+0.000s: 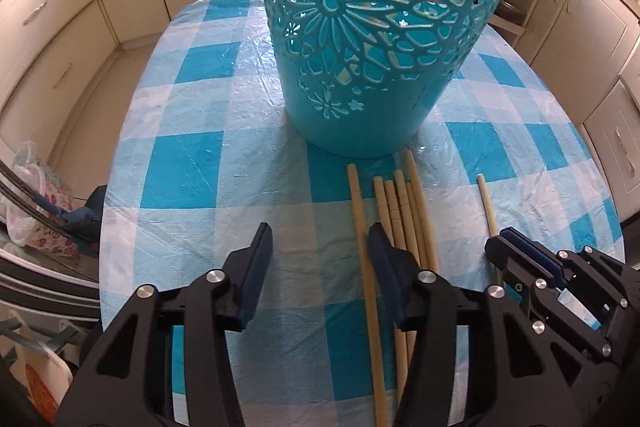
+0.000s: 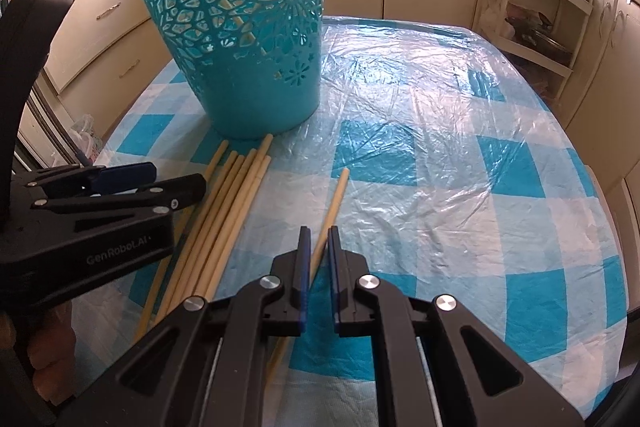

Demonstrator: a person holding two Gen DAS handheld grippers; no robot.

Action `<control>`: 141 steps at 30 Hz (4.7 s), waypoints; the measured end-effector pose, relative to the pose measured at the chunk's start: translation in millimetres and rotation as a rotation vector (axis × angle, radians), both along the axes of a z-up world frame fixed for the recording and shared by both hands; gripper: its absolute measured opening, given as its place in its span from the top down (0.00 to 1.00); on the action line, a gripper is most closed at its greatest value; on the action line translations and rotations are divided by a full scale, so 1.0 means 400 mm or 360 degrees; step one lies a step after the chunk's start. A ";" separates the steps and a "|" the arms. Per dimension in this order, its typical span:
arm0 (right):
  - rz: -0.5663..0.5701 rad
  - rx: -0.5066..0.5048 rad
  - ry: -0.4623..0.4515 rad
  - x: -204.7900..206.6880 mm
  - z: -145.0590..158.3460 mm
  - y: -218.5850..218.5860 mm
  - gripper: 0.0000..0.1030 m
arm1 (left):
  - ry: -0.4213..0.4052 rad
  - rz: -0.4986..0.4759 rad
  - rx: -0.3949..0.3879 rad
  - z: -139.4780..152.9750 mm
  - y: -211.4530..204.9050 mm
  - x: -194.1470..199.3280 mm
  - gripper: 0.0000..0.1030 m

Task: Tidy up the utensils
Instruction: 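Lower the left gripper onto a chopstick and close it, then raise the chopstick with the left gripper into the basket and open, then close the right gripper on a chopstick beside the bundle, then lift the chopstick with the right gripper over the basket and release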

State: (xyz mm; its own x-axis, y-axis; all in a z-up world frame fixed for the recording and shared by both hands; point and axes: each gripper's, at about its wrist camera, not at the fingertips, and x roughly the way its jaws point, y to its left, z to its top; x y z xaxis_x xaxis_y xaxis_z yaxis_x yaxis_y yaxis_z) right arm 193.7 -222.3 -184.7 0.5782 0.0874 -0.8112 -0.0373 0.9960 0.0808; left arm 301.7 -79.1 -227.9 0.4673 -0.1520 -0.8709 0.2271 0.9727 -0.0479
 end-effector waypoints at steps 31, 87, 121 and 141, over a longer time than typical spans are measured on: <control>-0.0035 0.0205 -0.0029 0.021 -0.009 -0.046 0.91 | -0.0356 -0.0119 -0.0517 0.428 0.134 -0.086 0.95; -0.0014 0.0178 0.0024 -0.016 0.005 -0.040 0.95 | -0.0580 0.0380 -0.0310 0.238 0.239 -0.126 0.16; -0.0152 0.0444 -0.0836 0.288 0.387 -0.006 0.94 | -0.0275 0.0341 -0.0336 0.093 0.231 -0.155 0.15; -0.0011 0.0287 -0.0404 -0.065 0.186 -0.005 0.84 | -0.0279 0.0410 -0.0332 0.103 0.252 -0.195 0.13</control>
